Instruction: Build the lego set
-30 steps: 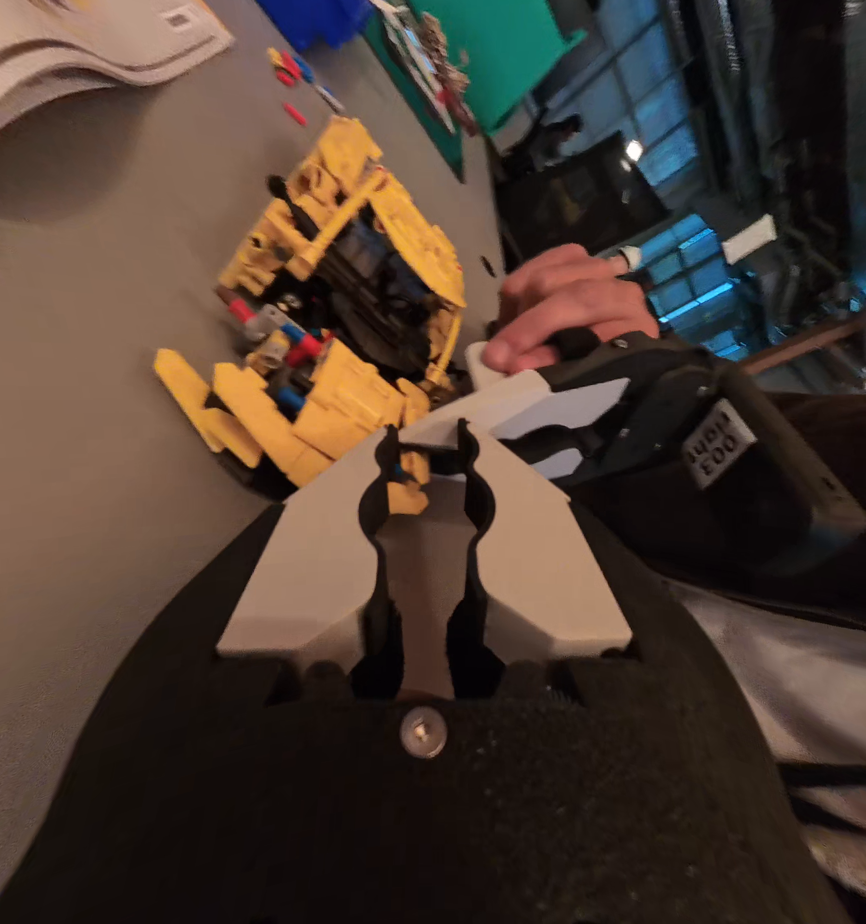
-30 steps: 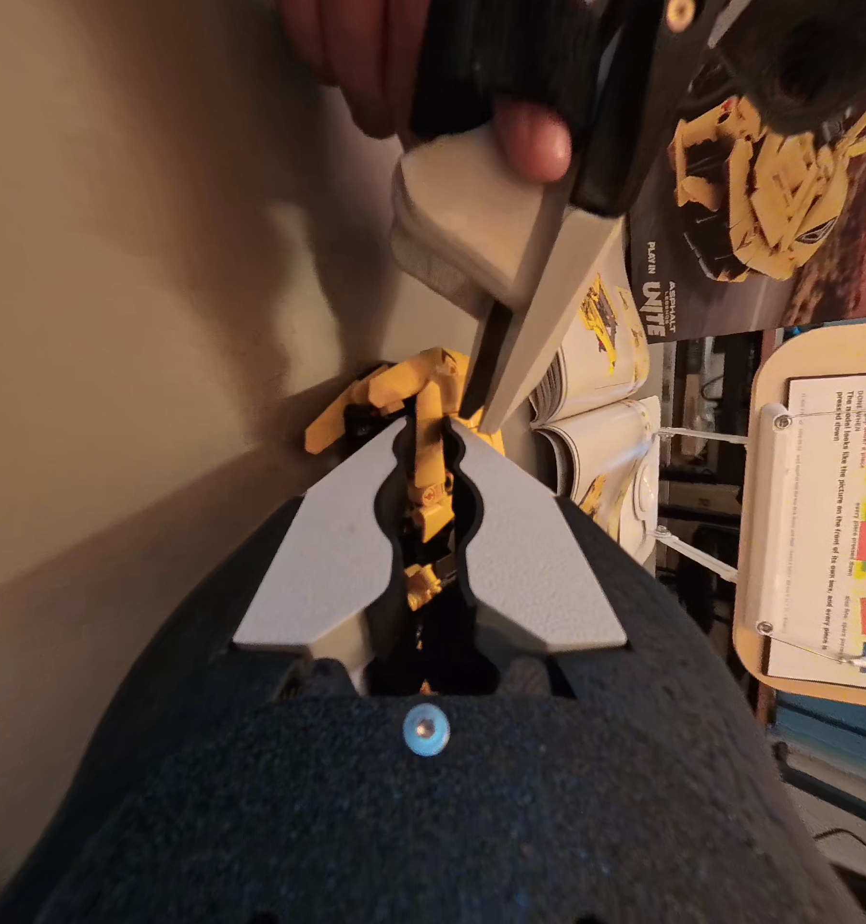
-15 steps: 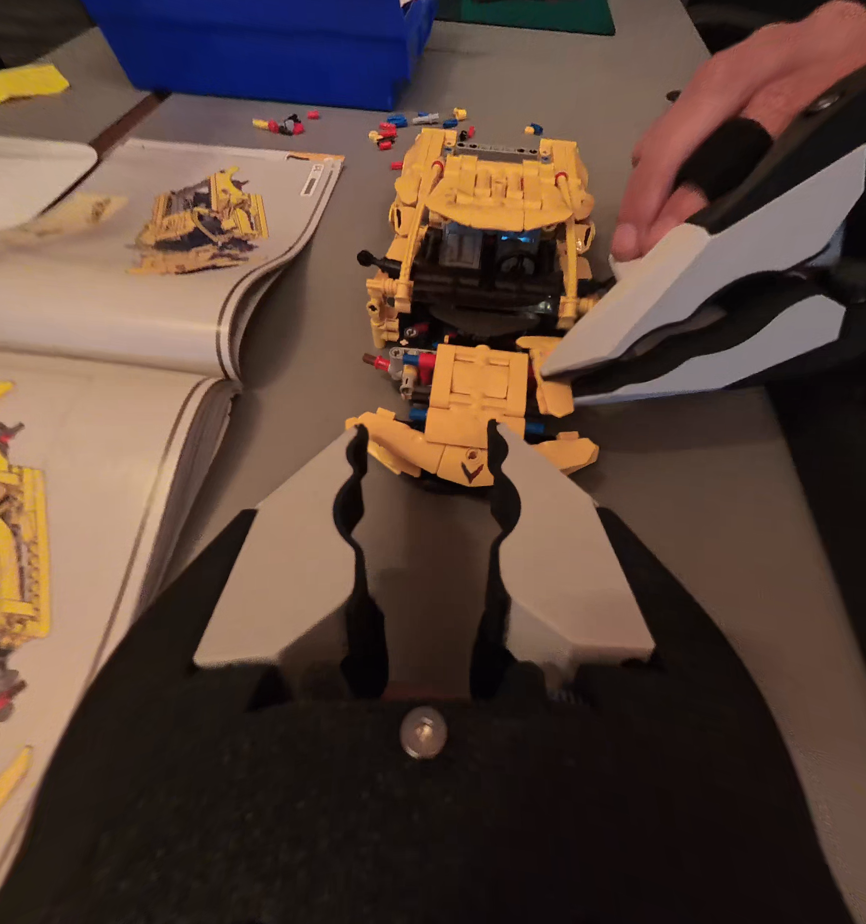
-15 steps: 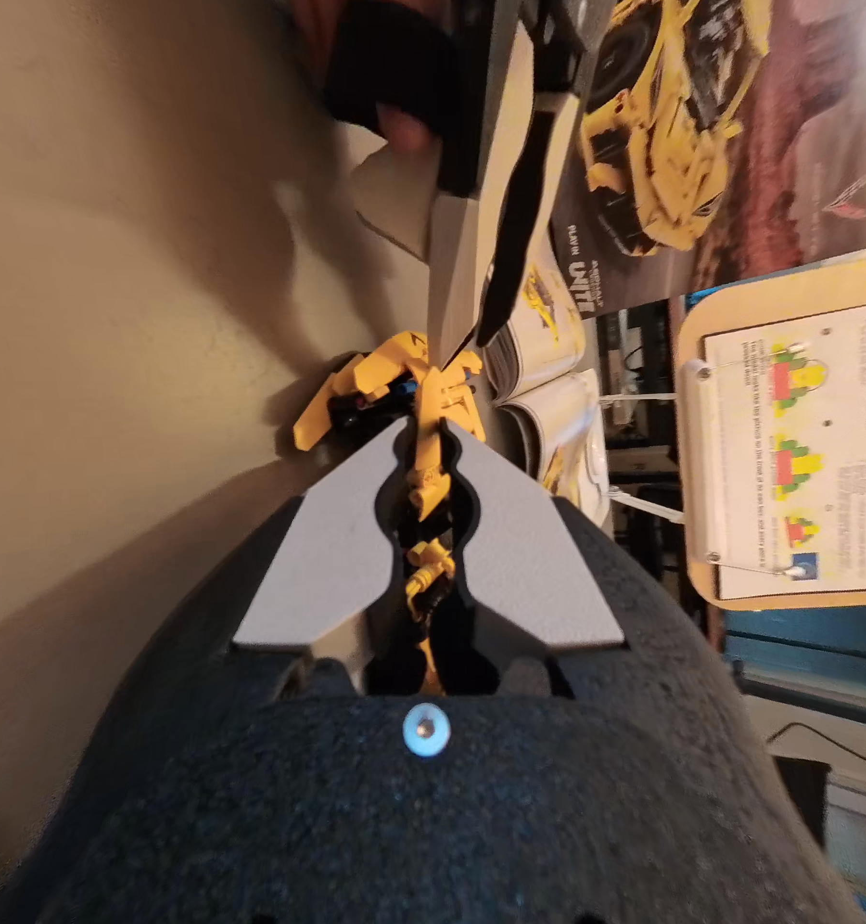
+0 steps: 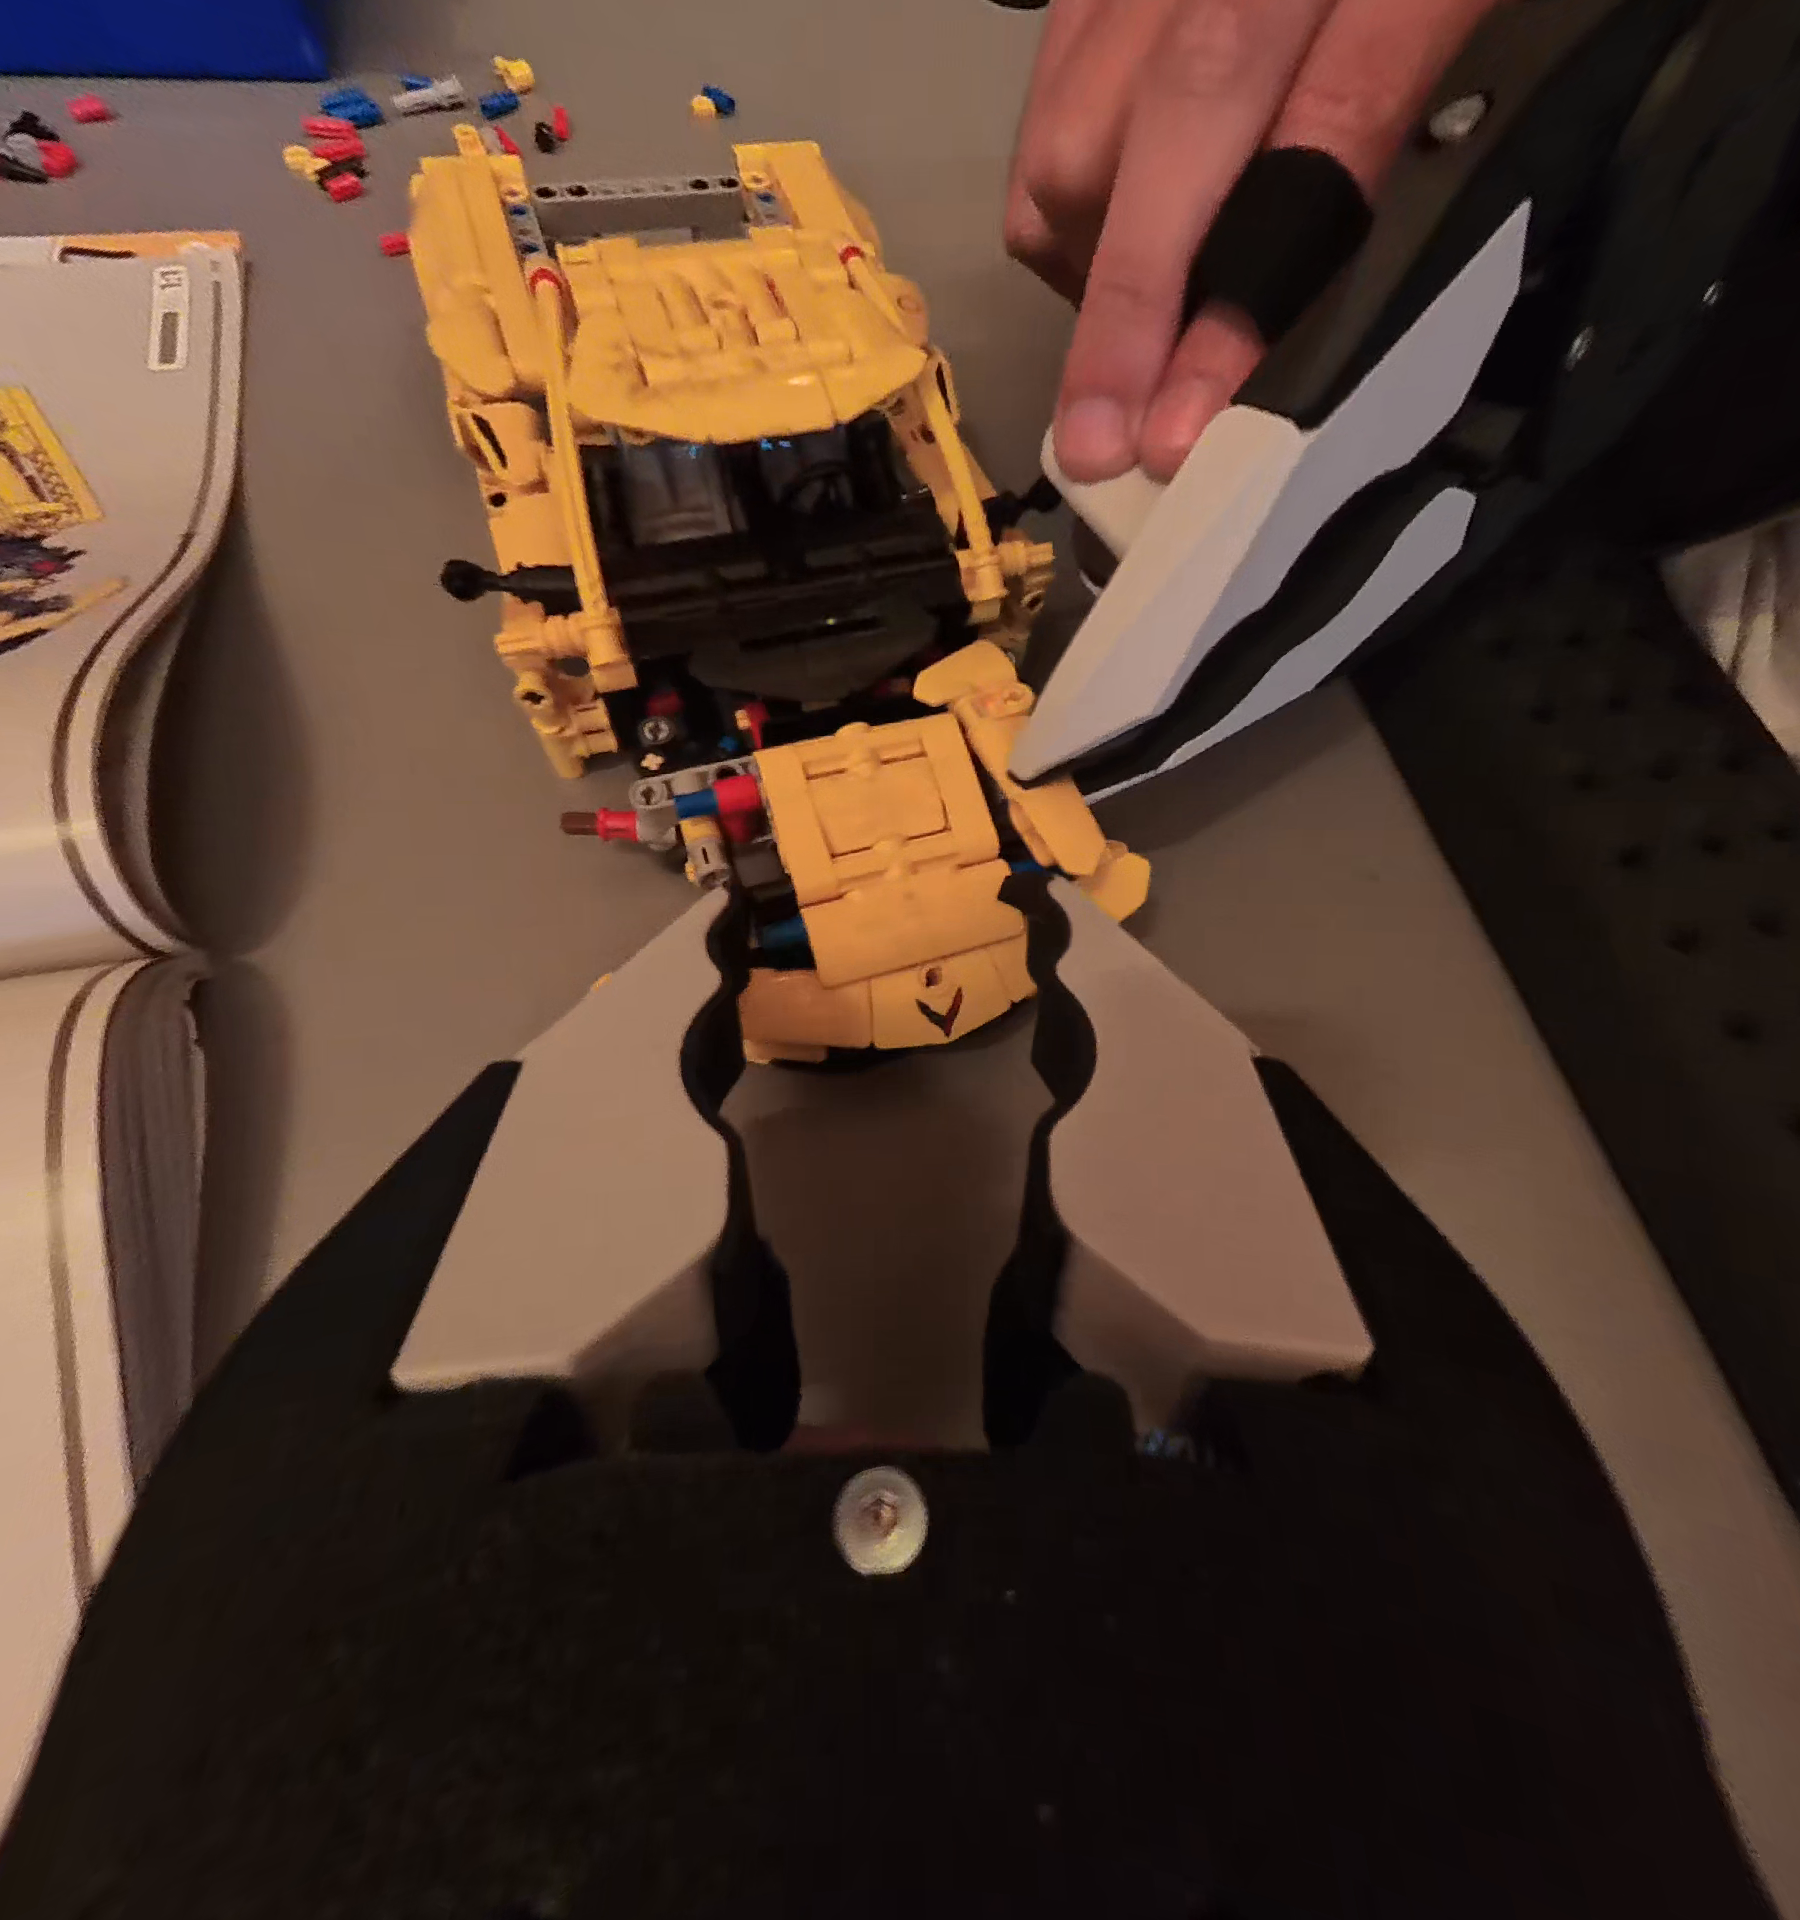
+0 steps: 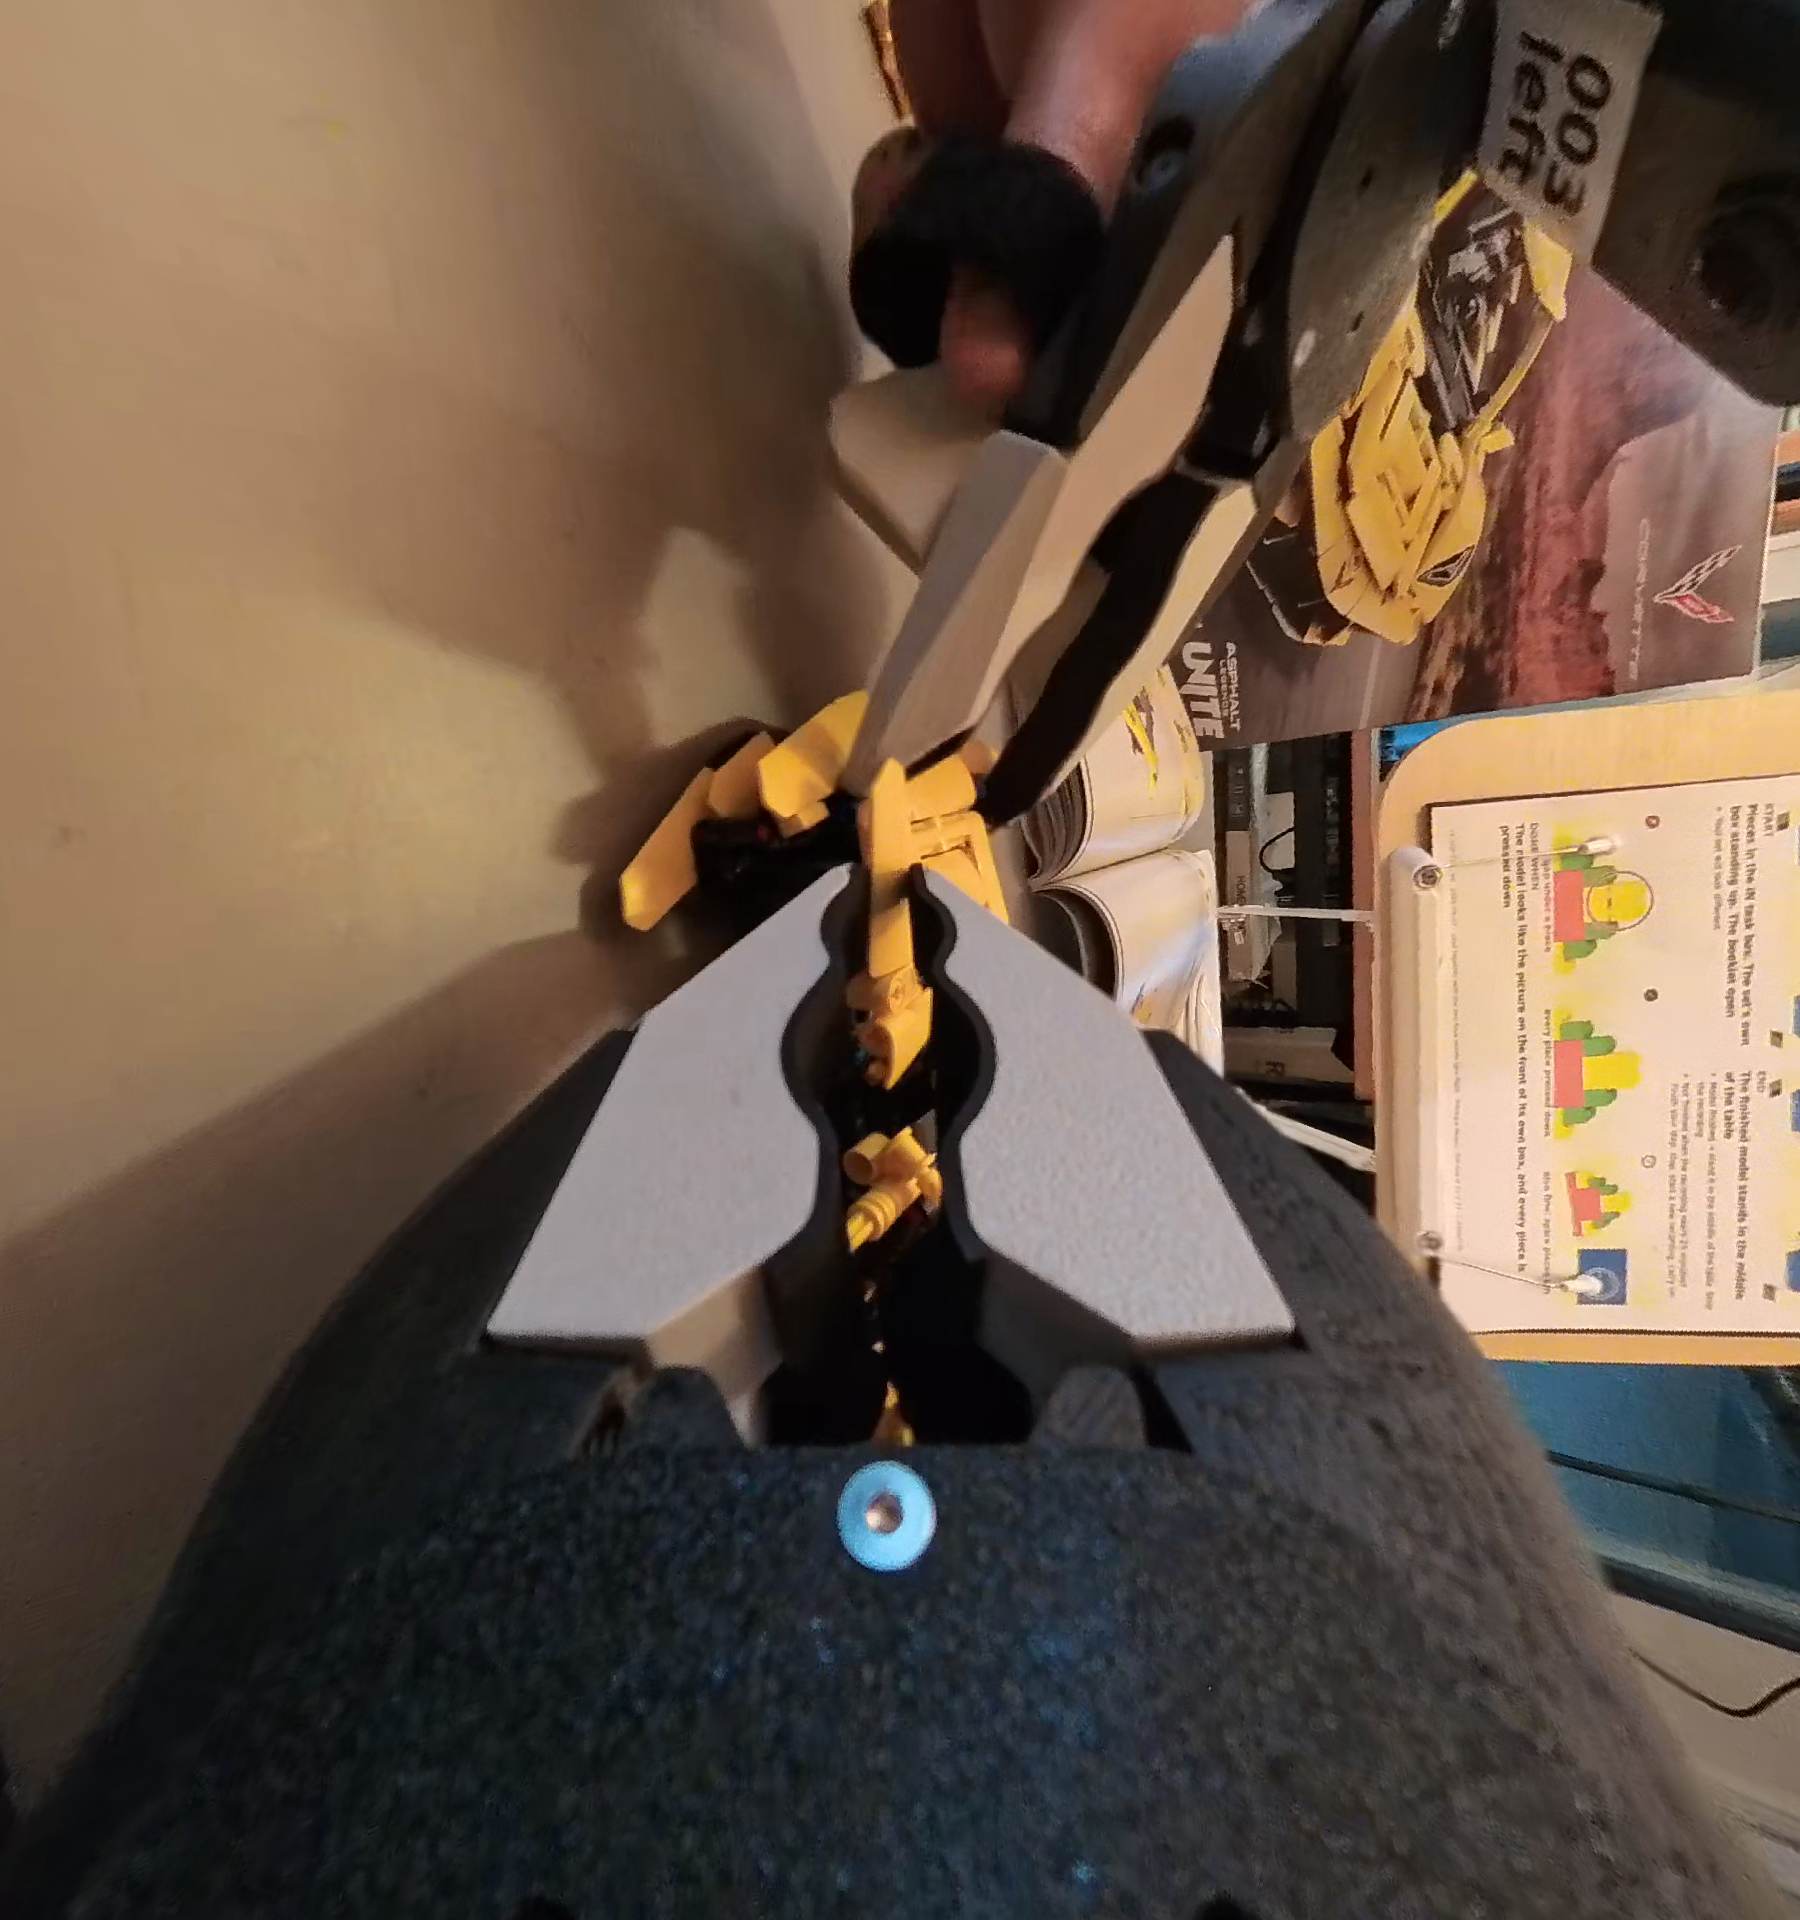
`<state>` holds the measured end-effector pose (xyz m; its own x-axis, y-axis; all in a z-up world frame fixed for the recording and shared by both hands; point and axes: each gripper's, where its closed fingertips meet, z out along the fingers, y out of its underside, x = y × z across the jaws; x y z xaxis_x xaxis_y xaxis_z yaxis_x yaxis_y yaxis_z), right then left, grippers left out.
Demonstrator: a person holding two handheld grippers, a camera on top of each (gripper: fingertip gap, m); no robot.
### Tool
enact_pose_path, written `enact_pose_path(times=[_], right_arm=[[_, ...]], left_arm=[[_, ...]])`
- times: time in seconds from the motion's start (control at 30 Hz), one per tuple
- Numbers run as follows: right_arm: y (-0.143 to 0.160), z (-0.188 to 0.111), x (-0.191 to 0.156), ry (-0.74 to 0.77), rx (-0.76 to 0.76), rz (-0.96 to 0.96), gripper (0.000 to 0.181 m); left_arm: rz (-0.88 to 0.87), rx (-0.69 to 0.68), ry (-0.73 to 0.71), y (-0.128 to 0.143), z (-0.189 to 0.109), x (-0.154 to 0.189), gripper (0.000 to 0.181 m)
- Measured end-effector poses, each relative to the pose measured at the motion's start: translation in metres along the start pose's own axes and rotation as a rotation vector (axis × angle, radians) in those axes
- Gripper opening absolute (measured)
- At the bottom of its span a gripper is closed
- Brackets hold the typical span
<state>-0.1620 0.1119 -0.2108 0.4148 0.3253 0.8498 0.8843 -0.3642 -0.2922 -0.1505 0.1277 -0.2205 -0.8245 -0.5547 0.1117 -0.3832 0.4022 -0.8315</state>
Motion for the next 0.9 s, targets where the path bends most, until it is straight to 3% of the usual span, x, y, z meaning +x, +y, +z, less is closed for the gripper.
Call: enact_pose_path(times=[0.07, 0.13, 0.17, 0.27, 0.4, 0.6, 0.77, 0.87, 0.9], right_arm=[[0.0, -0.002, -0.001, 0.007, -0.003, -0.057, 0.006], [-0.002, -0.005, -0.003, 0.007, 0.005, -0.101, 0.006], [-0.002, -0.006, -0.004, 0.006, 0.001, -0.091, 0.006], [-0.003, -0.008, -0.005, 0.012, -0.004, -0.127, 0.006], [-0.003, -0.01, -0.006, 0.039, 0.021, -0.2, 0.005], [0.006, -0.031, -0.013, -0.05, 0.119, -0.169, 0.006], [0.02, -0.053, -0.015, -0.133, 0.053, 0.152, 0.018], [0.032, -0.069, -0.021, -0.225, -0.038, 0.53, 0.019], [0.031, -0.076, -0.027, -0.289, -0.066, 0.703, 0.027]], left_arm=[[-0.06, 0.015, 0.013, -0.003, -0.004, -0.003, 0.041], [-0.061, 0.043, -0.021, -0.003, -0.011, -0.013, 0.005], [-0.029, 0.05, -0.039, -0.002, -0.011, -0.013, 0.0], [0.012, 0.044, -0.059, -0.003, -0.011, -0.009, 0.002], [-0.053, 0.058, 0.029, -0.006, -0.01, 0.0, 0.041], [-0.082, 0.038, 0.161, -0.004, 0.009, 0.025, 0.048], [-0.15, 0.066, 0.211, -0.014, 0.021, 0.039, 0.04], [-0.239, 0.074, 0.23, -0.017, 0.027, 0.044, 0.029], [-0.262, 0.074, 0.246, -0.018, 0.028, 0.048, 0.027]])
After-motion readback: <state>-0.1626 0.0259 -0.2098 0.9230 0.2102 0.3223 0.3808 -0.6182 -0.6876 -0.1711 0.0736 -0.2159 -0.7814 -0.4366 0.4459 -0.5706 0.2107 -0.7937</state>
